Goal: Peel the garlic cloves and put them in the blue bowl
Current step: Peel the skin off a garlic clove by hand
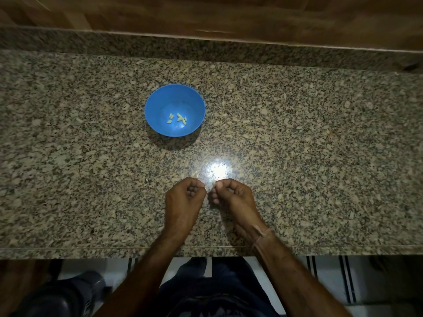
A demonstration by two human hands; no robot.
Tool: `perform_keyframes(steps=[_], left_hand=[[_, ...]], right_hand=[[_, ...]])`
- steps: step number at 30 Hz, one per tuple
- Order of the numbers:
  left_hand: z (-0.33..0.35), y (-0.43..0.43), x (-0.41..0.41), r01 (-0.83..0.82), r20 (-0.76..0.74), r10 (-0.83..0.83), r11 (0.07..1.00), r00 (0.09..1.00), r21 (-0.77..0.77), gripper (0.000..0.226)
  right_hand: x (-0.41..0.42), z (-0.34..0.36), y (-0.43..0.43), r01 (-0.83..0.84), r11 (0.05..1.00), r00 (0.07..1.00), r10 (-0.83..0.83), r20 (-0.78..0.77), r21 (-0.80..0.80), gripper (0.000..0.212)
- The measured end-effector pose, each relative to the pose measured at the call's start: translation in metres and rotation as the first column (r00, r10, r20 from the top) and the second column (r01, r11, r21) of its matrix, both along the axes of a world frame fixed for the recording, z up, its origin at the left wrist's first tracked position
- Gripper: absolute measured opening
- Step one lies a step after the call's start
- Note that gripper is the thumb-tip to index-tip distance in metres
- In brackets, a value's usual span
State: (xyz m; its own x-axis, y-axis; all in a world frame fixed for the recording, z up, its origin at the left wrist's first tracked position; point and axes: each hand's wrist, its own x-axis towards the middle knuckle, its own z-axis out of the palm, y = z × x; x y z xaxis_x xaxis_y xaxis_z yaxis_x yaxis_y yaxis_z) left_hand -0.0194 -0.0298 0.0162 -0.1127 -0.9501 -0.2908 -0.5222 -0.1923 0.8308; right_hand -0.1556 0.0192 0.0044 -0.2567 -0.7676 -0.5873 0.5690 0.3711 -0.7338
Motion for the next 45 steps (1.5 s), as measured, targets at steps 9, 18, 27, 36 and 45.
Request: perform_keyframes(steps=[9,18,27,36,45], left_hand=[[0.002,0.002,0.000,0.048,-0.166,-0.048,0.999,0.985,-0.008,0.021],[0.002,0.002,0.001,-0.005,-0.212,0.006,1.000,0.977,0.007,0.010],[0.007,0.002,0.001,-0.005,-0.248,0.015,0.999,0.969,0.041,0.009],[0.013,0.002,-0.001,0.027,-0.085,-0.034,0.996,0.996,-0.082,0.005],[0.015,-0.002,-0.002,0.061,-0.054,-0.063,0.997,0.997,-0.046,0.006]], right_hand=[[-0.002,-0.007,0.000,-0.007,1.000,1.000,0.007,0.013,0.023,0.026],[0.000,-0.003,0.004,-0.016,0.999,1.000,0.017,0.011,-0.038,0.019],[-0.001,0.003,0.004,-0.052,0.990,0.984,0.028,-0.175,-0.132,0.011],[-0.007,-0.002,0.002,-0.153,0.977,0.910,0.080,-0.408,-0.150,0.012],[-0.008,-0.002,0.004,-0.171,0.972,0.876,0.077,-0.477,-0.158,0.016]])
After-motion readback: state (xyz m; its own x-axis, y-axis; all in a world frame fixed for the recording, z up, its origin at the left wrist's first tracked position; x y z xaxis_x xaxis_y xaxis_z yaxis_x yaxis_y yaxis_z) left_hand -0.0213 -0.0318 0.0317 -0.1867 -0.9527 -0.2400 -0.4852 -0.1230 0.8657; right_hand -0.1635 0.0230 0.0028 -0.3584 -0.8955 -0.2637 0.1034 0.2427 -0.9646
